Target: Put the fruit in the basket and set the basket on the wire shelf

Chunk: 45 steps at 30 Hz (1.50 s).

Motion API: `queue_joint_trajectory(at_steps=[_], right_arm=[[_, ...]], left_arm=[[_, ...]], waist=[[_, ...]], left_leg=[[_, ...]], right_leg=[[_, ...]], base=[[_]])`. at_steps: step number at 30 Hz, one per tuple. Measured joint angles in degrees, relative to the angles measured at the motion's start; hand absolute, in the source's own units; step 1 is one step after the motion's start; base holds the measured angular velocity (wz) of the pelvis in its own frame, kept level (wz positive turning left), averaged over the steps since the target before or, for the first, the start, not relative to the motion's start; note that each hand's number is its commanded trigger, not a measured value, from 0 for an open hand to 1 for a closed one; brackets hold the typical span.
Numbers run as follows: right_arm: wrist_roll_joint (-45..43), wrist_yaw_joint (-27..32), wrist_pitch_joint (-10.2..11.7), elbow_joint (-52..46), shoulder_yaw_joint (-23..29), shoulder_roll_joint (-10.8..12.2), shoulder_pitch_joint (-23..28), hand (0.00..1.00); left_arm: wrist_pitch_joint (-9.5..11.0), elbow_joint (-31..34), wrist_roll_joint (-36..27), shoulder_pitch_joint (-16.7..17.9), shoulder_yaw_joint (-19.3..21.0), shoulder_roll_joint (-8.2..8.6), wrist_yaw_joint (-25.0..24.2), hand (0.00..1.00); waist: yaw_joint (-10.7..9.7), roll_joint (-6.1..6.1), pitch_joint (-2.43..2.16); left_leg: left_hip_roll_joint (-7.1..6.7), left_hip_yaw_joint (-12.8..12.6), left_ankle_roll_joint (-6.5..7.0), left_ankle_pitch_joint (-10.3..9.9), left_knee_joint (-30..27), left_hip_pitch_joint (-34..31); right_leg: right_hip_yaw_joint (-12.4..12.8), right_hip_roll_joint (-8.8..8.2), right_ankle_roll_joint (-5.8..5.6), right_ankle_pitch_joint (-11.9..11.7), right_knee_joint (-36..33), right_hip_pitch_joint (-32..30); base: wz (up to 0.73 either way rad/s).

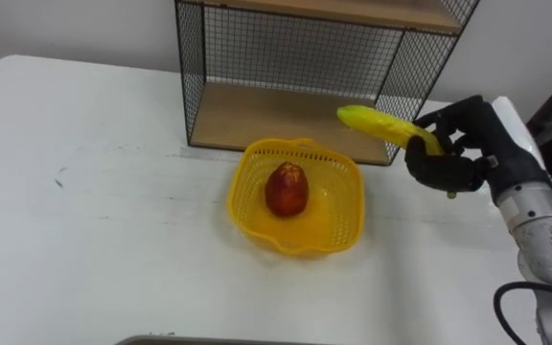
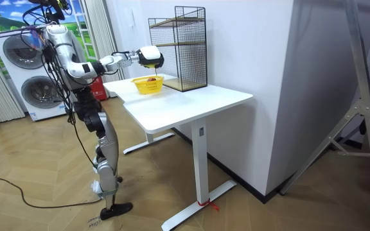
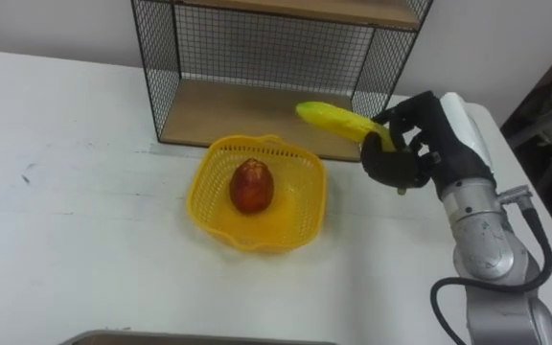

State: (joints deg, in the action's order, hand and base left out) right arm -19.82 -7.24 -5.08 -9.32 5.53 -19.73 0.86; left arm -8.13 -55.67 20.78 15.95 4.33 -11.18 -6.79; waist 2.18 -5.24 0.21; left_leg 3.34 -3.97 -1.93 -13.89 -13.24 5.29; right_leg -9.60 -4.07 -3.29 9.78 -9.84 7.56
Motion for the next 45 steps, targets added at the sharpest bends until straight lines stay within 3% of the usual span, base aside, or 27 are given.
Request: queue_joint_trajectory(at_steps=[16,26,27,28,29,35,45], right_arm=[[-1.8,-10.8,-0.1,-7.6,-5.4,0.0,0.6,1.0],[-2.0,-15.0,-0.1,-7.7,-6.2,0.0,0.6,1.0],[-2.0,-15.3,-0.1,-7.7,-6.2,0.0,0.6,0.64],[-1.8,-15.4,-0.1,-7.7,-6.2,0.0,0.6,0.36],[-1.7,-15.4,-0.1,-7.7,-6.2,0.0,0.6,0.0],[-1.7,-15.4,-0.1,-7.7,-6.3,0.0,0.6,0.0],[-1.7,-15.4,0.0,-7.7,-6.4,0.0,1.0,0.0]], left_arm=[[1.0,0.1,0.1,-0.5,-0.1,-0.56,-0.2,0.0],[1.1,0.0,0.1,-0.9,-1.2,-0.64,-0.2,0.0],[1.1,0.0,0.1,-0.9,-1.2,-0.65,-0.2,0.0],[1.1,0.0,0.0,-1.0,-1.2,-0.65,-0.2,0.0],[1.1,0.0,0.0,-1.0,-1.2,-0.64,-0.2,0.0],[1.1,0.0,0.0,-1.0,-1.3,-0.62,-0.2,0.0],[1.1,0.0,0.0,-0.7,-1.3,-0.57,-0.2,0.0]], waist=[[1.5,-0.48,-0.34],[1.4,-0.07,-0.06],[1.4,-0.06,-0.06],[1.4,-0.02,-0.03],[1.5,0.02,0.0],[1.5,0.29,0.17],[1.5,0.67,-0.11]], left_leg=[[0.08,-0.5,0.0,0.0,0.4,-0.7],[0.1,-0.1,0.0,0.0,0.4,-1.3],[0.1,0.0,0.0,0.0,0.3,-1.5],[0.1,0.1,0.0,0.0,0.1,-1.7],[0.1,0.1,0.0,0.0,0.0,-1.7],[0.1,0.2,0.0,0.0,-0.2,-1.9],[0.09,0.2,0.0,0.0,-0.4,-2.0]], right_leg=[[0.7,0.1,0.0,0.0,-0.1,-1.1],[0.2,0.1,0.0,0.0,-0.1,-1.3],[0.1,0.1,0.01,0.0,-0.1,-1.4],[0.0,0.1,0.02,0.0,-0.1,-1.5],[0.0,0.09,0.02,0.0,-0.1,-1.5],[0.0,0.1,0.02,0.0,-0.1,-1.7],[-0.1,0.1,0.02,0.0,-0.1,-1.8]], base=[[-0.02],[0.01],[0.05],[0.04],[0.0],[0.0],[0.0]])
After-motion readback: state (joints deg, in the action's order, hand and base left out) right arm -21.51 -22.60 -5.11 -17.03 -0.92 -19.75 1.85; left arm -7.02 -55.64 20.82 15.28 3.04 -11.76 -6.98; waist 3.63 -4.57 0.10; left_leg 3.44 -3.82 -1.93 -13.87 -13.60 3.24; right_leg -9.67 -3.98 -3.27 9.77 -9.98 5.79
